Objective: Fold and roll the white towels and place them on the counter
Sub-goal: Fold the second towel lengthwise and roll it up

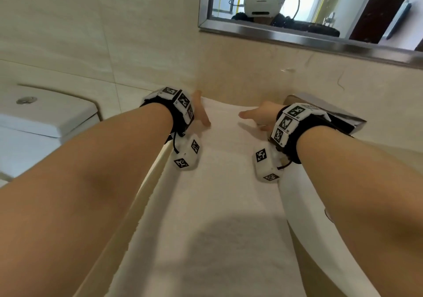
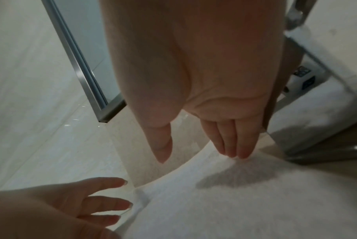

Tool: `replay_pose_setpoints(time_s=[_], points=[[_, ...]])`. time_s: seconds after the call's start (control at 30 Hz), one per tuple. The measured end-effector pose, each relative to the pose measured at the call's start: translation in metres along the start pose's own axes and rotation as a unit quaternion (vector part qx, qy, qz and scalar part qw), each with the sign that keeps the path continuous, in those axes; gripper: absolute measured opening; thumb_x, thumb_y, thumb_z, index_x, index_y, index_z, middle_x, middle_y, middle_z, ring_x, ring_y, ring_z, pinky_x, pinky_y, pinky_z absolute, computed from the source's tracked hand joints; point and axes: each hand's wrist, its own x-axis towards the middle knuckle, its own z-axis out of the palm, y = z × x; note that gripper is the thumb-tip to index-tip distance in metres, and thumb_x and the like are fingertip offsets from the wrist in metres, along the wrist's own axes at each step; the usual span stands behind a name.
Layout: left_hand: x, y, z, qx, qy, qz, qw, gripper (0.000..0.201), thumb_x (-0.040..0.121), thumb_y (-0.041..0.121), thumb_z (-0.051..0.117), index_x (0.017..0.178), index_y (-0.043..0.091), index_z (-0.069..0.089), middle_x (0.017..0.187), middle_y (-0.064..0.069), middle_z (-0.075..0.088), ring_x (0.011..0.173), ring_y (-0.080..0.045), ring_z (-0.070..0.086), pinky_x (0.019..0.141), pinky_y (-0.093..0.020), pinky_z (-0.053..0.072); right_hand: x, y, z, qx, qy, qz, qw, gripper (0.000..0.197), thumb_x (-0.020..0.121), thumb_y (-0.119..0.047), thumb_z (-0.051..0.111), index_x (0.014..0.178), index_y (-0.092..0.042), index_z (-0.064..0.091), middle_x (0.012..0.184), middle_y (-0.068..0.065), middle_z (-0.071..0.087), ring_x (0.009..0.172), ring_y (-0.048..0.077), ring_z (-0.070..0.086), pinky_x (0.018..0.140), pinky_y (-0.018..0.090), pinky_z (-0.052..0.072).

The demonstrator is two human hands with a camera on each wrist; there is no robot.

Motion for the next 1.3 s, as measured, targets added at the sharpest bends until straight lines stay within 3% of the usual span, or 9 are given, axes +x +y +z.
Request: replay_pose_setpoints(time_s=[0.07,0.23,0.33,0.5,0.67,0.87,1.07,1.2,1.3], points=[[-0.012,0.003,-0.003,-0.014,-0.002,-0.004,1.000,0.112,0.067,0.042,0.081,0.150,0.013,0.011,0.149,-0.013,0.036,0.132,-0.034,0.041,0.105,-0.049,0.038,-0.015,-0.001,-0.002,0.002,-0.008,-0.003,1.000,0.071,0.084,-0.050,0.062,0.135,-0.005,0.043,0.134,0.012,0.050,0.120,0.031,0.051,0.103,0.042,0.043],[-0.073,0.011,-0.016,-0.040,-0.010,0.030,0.999,0.091,0.083,0.036,0.069,0.150,0.013,0.013,0.151,-0.007,0.034,0.137,-0.027,0.034,0.111,-0.039,0.030,-0.078,-0.002,-0.011,0.063,-0.046,-0.026,0.997,0.068,0.084,-0.045,0.065,0.135,-0.008,0.041,0.131,0.011,0.053,0.115,0.027,0.055,0.100,0.045,0.046],[-0.117,0.016,-0.022,-0.118,0.019,0.051,0.992,0.092,0.083,0.029,0.070,0.151,0.014,0.008,0.150,-0.012,0.033,0.135,-0.029,0.037,0.110,-0.038,0.033,-0.127,-0.001,-0.014,0.149,-0.004,-0.086,0.985,0.066,0.090,-0.033,0.061,0.142,-0.008,0.029,0.132,0.012,0.051,0.118,0.028,0.053,0.097,0.042,0.047],[-0.201,0.001,-0.020,-0.273,0.068,0.072,0.957,0.087,0.078,0.026,0.074,0.147,0.013,0.021,0.138,-0.010,0.046,0.123,-0.027,0.048,0.106,-0.040,0.040,-0.218,0.014,0.001,0.287,0.004,-0.145,0.947,0.059,0.091,-0.025,0.060,0.140,-0.009,0.030,0.119,0.010,0.061,0.104,0.022,0.063,0.088,0.037,0.051],[-0.287,-0.020,0.002,-0.397,0.090,0.038,0.913,0.049,0.079,0.019,0.071,0.122,0.008,0.050,0.118,-0.011,0.060,0.110,-0.024,0.059,0.098,-0.038,0.049,-0.305,0.031,0.027,0.279,-0.005,-0.191,0.941,0.029,0.091,-0.026,0.059,0.116,-0.011,0.053,0.102,0.006,0.070,0.093,0.019,0.069,0.088,0.037,0.055],[-0.366,-0.059,0.044,-0.490,0.096,0.029,0.866,0.056,0.079,0.015,0.070,0.130,0.011,0.048,0.118,-0.007,0.058,0.105,-0.016,0.058,0.090,-0.027,0.051,-0.388,0.073,0.053,0.345,0.006,-0.212,0.914,0.028,0.090,-0.028,0.061,0.113,-0.012,0.059,0.098,0.003,0.073,0.092,0.018,0.070,0.085,0.034,0.057],[-0.411,-0.094,0.067,-0.574,0.091,-0.010,0.814,0.037,0.079,0.010,0.068,0.114,0.014,0.056,0.114,-0.007,0.063,0.099,-0.016,0.063,0.076,-0.024,0.050,-0.427,0.102,0.085,0.436,0.014,-0.195,0.878,0.025,0.091,-0.022,0.060,0.110,-0.007,0.063,0.097,0.006,0.074,0.089,0.018,0.070,0.077,0.029,0.057],[-0.425,-0.117,0.082,-0.566,0.111,-0.042,0.816,0.017,0.081,0.009,0.066,0.096,0.014,0.059,0.103,-0.008,0.065,0.087,-0.018,0.064,0.068,-0.024,0.050,-0.434,0.119,0.102,0.455,0.032,-0.162,0.875,0.012,0.091,-0.018,0.059,0.096,-0.010,0.067,0.090,0.007,0.074,0.078,0.016,0.069,0.068,0.024,0.052],[-0.429,-0.123,0.097,-0.552,0.112,-0.061,0.824,0.015,0.084,0.010,0.064,0.098,0.009,0.058,0.093,-0.007,0.062,0.077,-0.014,0.061,0.066,-0.022,0.052,-0.436,0.131,0.110,0.435,0.047,-0.129,0.890,0.011,0.092,-0.015,0.057,0.085,-0.012,0.065,0.079,0.003,0.073,0.065,0.012,0.066,0.060,0.019,0.050]])
